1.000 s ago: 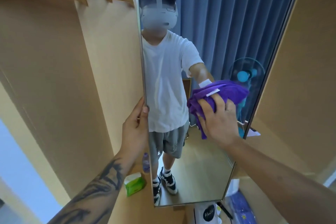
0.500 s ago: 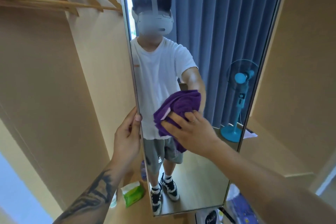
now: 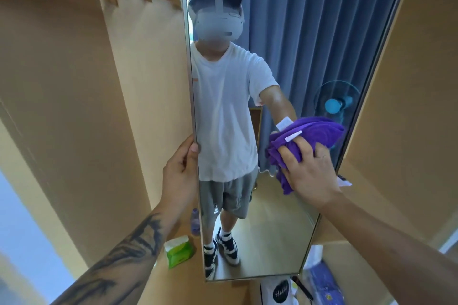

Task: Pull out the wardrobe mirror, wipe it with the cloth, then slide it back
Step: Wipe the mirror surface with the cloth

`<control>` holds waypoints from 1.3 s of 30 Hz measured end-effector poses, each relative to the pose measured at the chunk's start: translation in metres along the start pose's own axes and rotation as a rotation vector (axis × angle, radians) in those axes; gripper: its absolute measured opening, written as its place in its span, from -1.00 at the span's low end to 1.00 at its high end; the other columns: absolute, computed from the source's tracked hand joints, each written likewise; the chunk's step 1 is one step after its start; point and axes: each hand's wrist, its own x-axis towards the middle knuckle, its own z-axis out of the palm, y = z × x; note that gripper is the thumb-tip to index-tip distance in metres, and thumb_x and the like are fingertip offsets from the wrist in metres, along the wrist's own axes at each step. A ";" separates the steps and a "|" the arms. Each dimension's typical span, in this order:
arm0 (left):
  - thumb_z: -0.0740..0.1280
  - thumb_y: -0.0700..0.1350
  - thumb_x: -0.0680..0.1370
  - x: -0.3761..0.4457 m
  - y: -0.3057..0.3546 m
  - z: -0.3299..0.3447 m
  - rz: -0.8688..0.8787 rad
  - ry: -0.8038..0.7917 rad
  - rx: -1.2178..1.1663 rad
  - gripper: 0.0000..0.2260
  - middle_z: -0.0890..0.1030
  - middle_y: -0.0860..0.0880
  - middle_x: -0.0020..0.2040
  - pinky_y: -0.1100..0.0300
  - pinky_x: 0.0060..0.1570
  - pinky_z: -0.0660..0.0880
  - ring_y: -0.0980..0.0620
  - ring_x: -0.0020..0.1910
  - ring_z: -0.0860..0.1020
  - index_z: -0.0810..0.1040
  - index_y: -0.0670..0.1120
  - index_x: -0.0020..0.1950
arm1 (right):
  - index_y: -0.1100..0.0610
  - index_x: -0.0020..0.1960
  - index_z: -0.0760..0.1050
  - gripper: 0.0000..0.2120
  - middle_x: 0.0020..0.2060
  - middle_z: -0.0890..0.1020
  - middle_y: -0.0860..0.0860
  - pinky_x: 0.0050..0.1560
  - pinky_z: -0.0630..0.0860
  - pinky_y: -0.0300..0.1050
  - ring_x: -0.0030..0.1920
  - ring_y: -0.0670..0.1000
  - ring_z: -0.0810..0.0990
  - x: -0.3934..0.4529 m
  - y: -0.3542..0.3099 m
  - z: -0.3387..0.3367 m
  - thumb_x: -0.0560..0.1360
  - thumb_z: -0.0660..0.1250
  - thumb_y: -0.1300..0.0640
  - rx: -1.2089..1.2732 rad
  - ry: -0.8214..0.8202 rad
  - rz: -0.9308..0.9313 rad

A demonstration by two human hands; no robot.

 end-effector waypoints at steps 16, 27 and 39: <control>0.16 0.00 0.78 -0.001 0.000 -0.003 -0.036 -0.037 -0.048 -0.74 0.69 0.14 -0.05 -0.25 0.19 0.63 0.02 0.05 0.68 0.66 0.04 0.17 | -0.07 0.42 0.42 -0.58 0.40 0.37 0.03 0.14 0.54 0.11 0.17 0.17 0.41 0.058 -0.097 -0.024 0.56 0.24 0.03 0.158 0.144 -0.191; 0.16 0.11 0.75 0.000 -0.018 0.004 0.025 0.063 0.017 -0.65 0.61 -0.12 -0.03 -0.23 0.04 0.58 0.00 -0.10 0.53 0.60 -0.11 0.05 | 0.06 0.48 0.35 -0.58 0.38 0.49 0.32 0.05 0.50 0.26 0.11 0.33 0.64 -0.039 0.065 0.007 0.64 0.30 0.10 0.013 -0.025 -0.103; 0.13 0.21 0.72 -0.013 -0.027 0.009 -0.010 0.062 0.085 -0.66 0.71 0.11 0.09 0.02 0.07 0.56 0.09 -0.04 0.64 0.63 0.07 0.15 | 0.08 0.37 0.42 -0.53 0.29 0.40 0.26 0.02 0.57 0.25 0.00 0.33 0.55 0.009 -0.029 -0.003 0.51 0.48 0.12 0.198 0.097 0.034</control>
